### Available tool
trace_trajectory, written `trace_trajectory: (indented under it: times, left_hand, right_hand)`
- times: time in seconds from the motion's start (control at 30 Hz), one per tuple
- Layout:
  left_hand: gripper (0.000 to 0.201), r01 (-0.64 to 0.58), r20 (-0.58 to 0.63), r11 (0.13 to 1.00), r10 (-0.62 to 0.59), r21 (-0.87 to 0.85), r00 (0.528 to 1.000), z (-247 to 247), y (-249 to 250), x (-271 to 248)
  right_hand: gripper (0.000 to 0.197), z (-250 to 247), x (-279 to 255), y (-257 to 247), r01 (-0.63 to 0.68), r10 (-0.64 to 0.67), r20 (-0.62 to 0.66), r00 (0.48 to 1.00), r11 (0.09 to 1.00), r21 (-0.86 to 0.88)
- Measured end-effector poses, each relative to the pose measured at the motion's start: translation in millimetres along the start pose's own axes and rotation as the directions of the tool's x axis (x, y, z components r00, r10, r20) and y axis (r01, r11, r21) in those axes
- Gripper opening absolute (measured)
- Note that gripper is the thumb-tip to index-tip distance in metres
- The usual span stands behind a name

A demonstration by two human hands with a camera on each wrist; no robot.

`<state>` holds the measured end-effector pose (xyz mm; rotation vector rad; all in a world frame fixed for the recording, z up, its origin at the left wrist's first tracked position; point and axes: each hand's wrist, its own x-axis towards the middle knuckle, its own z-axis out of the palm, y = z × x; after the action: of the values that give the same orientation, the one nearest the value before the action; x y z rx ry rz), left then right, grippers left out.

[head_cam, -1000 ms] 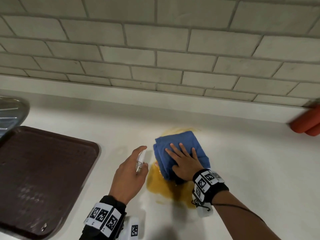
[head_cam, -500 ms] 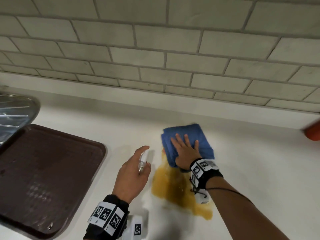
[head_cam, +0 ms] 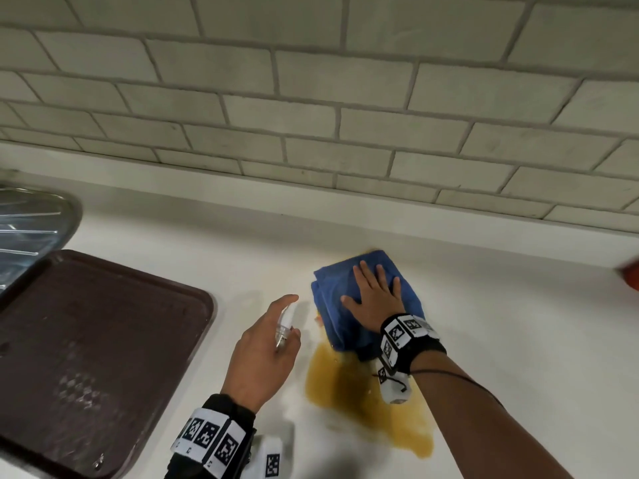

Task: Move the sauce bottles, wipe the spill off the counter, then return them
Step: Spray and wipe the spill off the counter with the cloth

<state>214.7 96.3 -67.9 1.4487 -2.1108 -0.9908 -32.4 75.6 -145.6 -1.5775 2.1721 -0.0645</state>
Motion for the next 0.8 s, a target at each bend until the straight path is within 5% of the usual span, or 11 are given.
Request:
trace_trajectory:
  times: [0.2, 0.43, 0.6, 0.8]
  left_hand:
    - [0.051, 0.016, -0.021, 1.0, -0.016, -0.011, 1.0, -0.1, -2.1, -1.9]
    - [0.052, -0.003, -0.002, 1.0, 0.003, -0.019, 1.0, -0.8, 3.9, 2.6]
    - [0.052, -0.012, 0.016, 1.0, 0.013, -0.006, 1.0, -5.7, 0.2, 2.3]
    - [0.051, 0.007, -0.032, 1.0, -0.007, -0.028, 0.999, -12.5, -6.9, -9.1]
  right_hand:
    - [0.079, -27.8, 37.7, -10.4, -0.07, 0.068, 0.1, 0.993, 0.997, 0.012]
    - [0.075, -3.1, 15.8, -57.5, 0.223, -0.21, 0.152, 0.966, 0.972, -0.075]
    - [0.071, 21.6, -32.5, -47.5, 0.354, -0.339, 0.137, 0.931, 0.929, -0.106]
    - [0.074, 10.1, -17.6, -37.9, 0.182, -0.175, 0.097, 0.98, 0.981, -0.071]
